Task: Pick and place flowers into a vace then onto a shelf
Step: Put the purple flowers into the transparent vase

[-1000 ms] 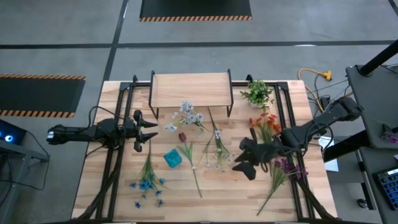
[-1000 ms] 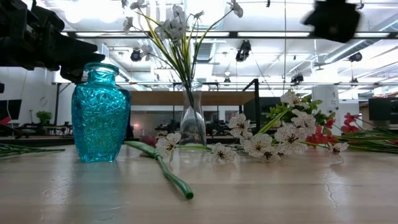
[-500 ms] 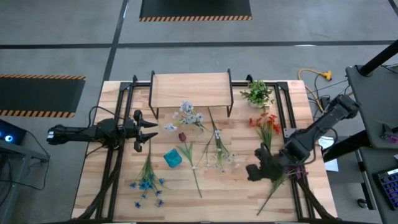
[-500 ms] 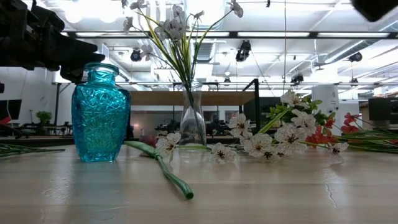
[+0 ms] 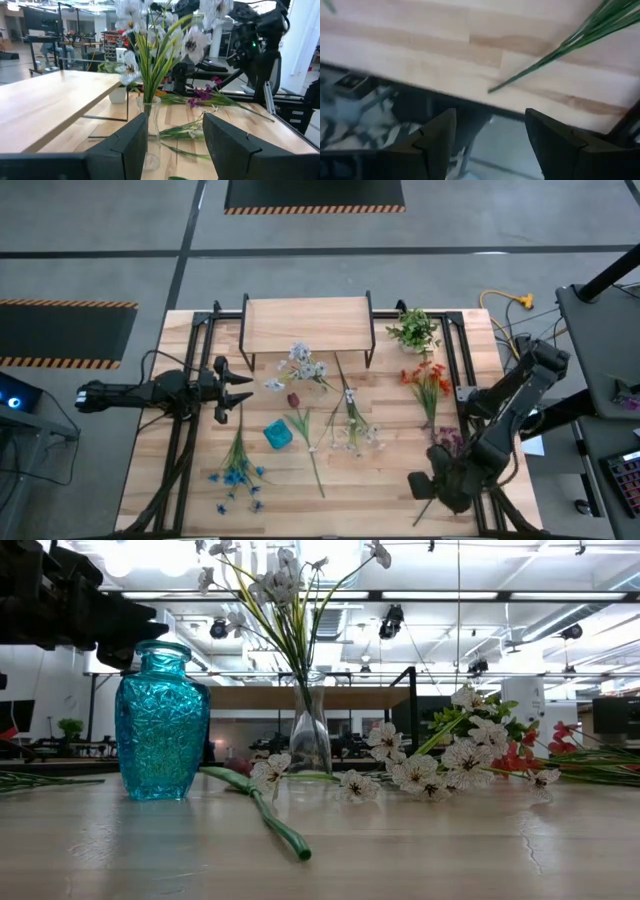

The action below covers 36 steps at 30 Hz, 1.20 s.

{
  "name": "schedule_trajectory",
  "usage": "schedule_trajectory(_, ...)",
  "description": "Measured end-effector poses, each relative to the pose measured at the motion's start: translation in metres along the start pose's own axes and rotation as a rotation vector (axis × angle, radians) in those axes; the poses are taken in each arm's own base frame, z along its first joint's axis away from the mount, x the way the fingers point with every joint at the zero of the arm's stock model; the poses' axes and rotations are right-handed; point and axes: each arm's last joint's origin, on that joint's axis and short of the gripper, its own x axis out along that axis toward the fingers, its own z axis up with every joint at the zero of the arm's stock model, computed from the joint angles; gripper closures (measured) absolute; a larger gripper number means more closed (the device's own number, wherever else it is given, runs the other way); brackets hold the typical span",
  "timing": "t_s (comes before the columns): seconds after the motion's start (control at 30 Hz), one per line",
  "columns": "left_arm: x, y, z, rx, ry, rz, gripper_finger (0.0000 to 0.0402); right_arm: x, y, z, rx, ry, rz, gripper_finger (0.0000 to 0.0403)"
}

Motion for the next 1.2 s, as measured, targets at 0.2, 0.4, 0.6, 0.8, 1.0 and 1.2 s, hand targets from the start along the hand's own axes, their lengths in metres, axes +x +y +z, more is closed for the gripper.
schedule_trajectory(0.2,-0.001,0.000,0.008,0.000,-0.024,-0.002,0.0227,0.003,0.012,-0.013,0.016,-0.209,-0.204,0.0175)
schedule_trajectory(0.4,0.000,0.000,0.002,-0.028,0.012,0.000,0.0227,0.014,0.023,-0.025,0.036,-0.297,-0.341,0.0175)
schedule_trajectory(0.6,-0.001,0.000,0.005,-0.030,-0.001,-0.002,0.0227,0.041,0.025,-0.028,0.035,-0.395,-0.432,0.0175)
schedule_trajectory(0.8,-0.001,0.000,0.005,-0.031,-0.004,-0.001,0.0227,0.066,0.024,-0.028,0.044,-0.432,-0.492,0.0175)
schedule_trajectory(1.0,-0.001,0.000,0.005,-0.031,-0.004,-0.001,0.0227,0.089,0.021,-0.029,0.016,-0.477,-0.554,0.0175)
schedule_trajectory(1.2,-0.001,0.000,0.005,-0.031,-0.007,-0.001,0.0227,0.099,0.013,-0.035,0.036,-0.445,-0.649,0.0175)
